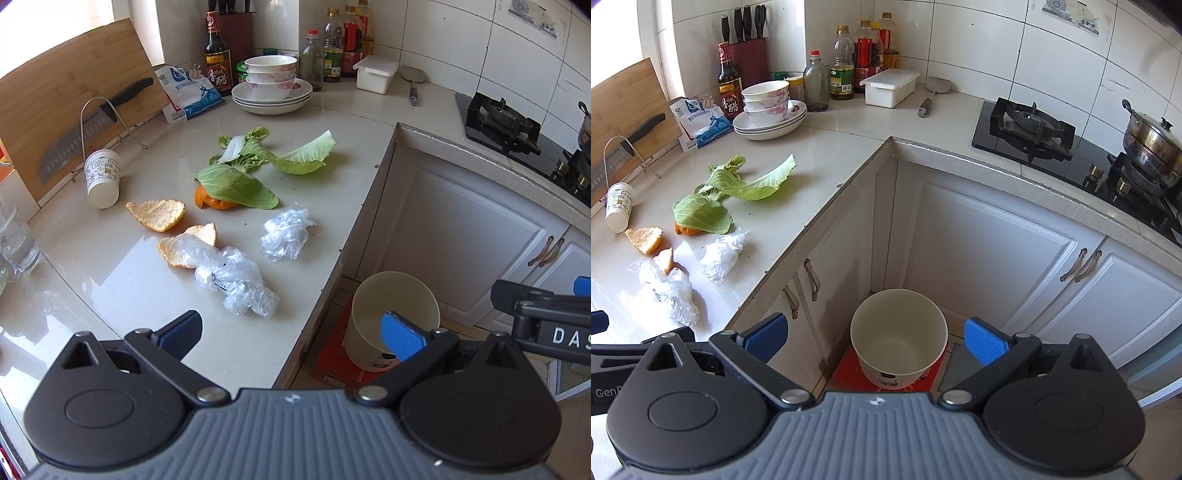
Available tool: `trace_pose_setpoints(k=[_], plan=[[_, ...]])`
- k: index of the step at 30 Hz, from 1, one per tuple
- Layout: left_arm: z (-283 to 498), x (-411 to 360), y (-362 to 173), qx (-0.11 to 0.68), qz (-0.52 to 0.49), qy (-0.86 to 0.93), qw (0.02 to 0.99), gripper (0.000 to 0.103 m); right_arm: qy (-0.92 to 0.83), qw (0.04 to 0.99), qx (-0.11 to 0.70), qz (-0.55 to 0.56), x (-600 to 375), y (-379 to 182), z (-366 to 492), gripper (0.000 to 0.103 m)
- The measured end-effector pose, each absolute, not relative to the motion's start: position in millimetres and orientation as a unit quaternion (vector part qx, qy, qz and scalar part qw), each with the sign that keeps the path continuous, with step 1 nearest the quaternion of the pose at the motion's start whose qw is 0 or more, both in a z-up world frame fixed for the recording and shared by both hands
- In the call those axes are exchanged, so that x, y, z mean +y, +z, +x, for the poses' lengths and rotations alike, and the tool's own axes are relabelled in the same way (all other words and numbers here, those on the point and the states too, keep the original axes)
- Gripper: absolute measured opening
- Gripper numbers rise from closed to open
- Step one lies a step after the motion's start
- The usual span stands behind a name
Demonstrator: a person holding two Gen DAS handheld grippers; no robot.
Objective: Collect trash
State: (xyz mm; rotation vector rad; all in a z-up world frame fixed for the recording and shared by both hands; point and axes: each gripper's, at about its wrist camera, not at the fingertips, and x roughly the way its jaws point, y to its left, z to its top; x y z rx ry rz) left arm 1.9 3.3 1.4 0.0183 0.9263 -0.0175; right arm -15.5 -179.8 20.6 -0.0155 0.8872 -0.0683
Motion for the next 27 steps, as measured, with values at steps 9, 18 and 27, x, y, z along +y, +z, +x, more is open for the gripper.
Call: trace_pose_setpoints(k=[9, 18, 27], plan=[[1.5, 5.6, 2.4, 0.446, 0.008, -0.009, 0.895, 0.102, -0.033, 0.903, 0.429, -0.007, -179.8, 20.5, -16.8, 0.103], [1.6, 6.1, 2.9, 0.446, 0.008, -0.009, 0.895, 0.102, -0.033, 0.903, 0.429, -0.007, -180.0, 20.3, -16.9, 0.103], [1.4, 6.1, 3.1, 0.446, 0.008, -0.009, 0.895, 0.102, -0.032, 0.904, 0.427, -0.007, -180.7, 20.8, -18.3, 0.103]])
